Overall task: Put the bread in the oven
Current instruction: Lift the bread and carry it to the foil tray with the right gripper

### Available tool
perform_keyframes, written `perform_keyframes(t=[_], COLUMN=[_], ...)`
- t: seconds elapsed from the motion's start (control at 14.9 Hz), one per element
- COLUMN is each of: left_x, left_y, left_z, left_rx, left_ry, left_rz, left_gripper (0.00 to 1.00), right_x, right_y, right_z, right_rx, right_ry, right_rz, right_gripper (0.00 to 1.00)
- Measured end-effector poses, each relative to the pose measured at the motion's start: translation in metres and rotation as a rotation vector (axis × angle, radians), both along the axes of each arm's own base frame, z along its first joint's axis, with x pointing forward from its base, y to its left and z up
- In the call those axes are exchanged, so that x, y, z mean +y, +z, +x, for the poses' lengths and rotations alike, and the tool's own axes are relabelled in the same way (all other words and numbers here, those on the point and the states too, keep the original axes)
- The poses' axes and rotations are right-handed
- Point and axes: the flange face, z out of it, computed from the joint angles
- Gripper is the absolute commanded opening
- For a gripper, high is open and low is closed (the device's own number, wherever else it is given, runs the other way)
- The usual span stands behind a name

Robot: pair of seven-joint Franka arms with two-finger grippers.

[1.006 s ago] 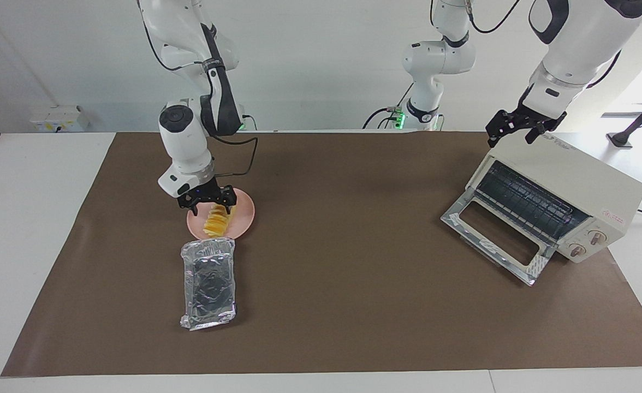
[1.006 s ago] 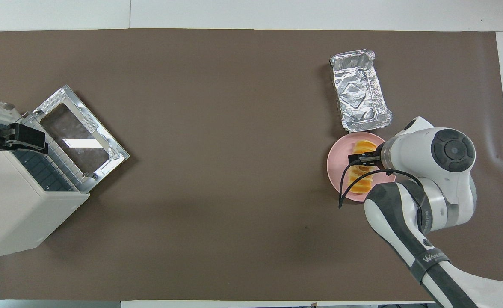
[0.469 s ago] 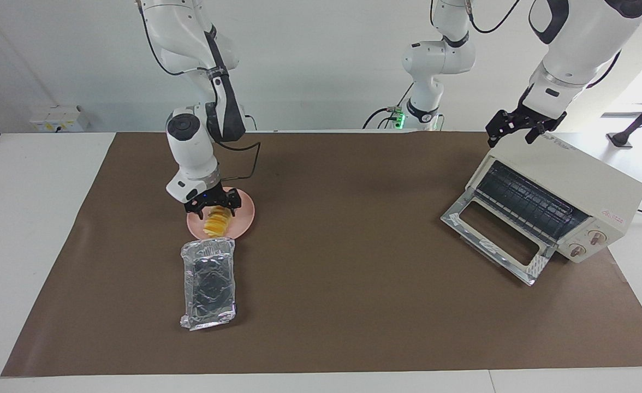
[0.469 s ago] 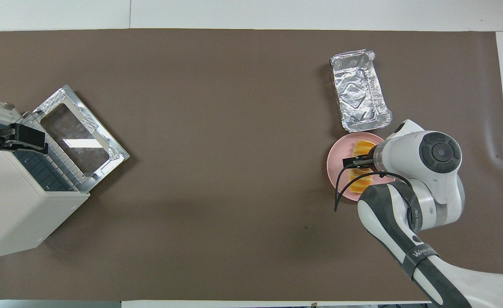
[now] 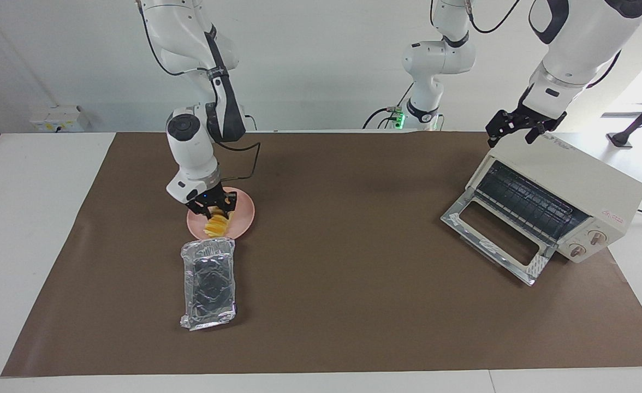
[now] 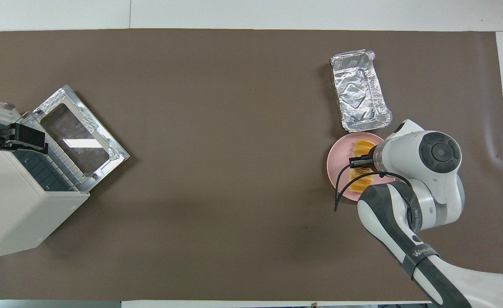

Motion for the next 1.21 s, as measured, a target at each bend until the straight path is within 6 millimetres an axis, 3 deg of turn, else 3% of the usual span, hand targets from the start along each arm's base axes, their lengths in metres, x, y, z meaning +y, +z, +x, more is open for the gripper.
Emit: perform_keyframes(t=[0.34, 0.47, 0.74, 0.87, 1.01, 1.21], left_x=[0.0, 0.0, 0.0, 0.0, 0.0, 0.0], left_y=[0.0, 0.0, 0.0, 0.0, 0.0, 0.0], left_z=[0.0, 0.0, 0.0, 0.0, 0.0, 0.0], left_rx=[0.0, 0.0, 0.0, 0.0, 0.0, 0.0], left_ry=[0.0, 0.0, 0.0, 0.0, 0.0, 0.0], left_rz=[0.0, 0.0, 0.0, 0.0, 0.0, 0.0], left_gripper=[1.0, 1.0, 1.0, 1.0, 1.0, 1.0], right_x=[0.0, 0.002, 0.007, 0.007, 0.003, -0.029], right_y=[0.011, 0.034, 0.106, 0.133, 0.146, 0.151], right_z=[0.006, 0.018, 0.049, 0.067, 0.086, 0.125], right_rx=[0.031, 0.063, 0.089, 0.053, 0.014, 0.015], right_ry=[-0.002, -0.005, -0.041, -0.045, 0.029, 0.128], right_rz=[-0.007, -0.015, 0.03, 0.054, 0.06, 0.064], right_gripper=[0.0, 0.0, 0.0, 0.0, 0.0, 0.0])
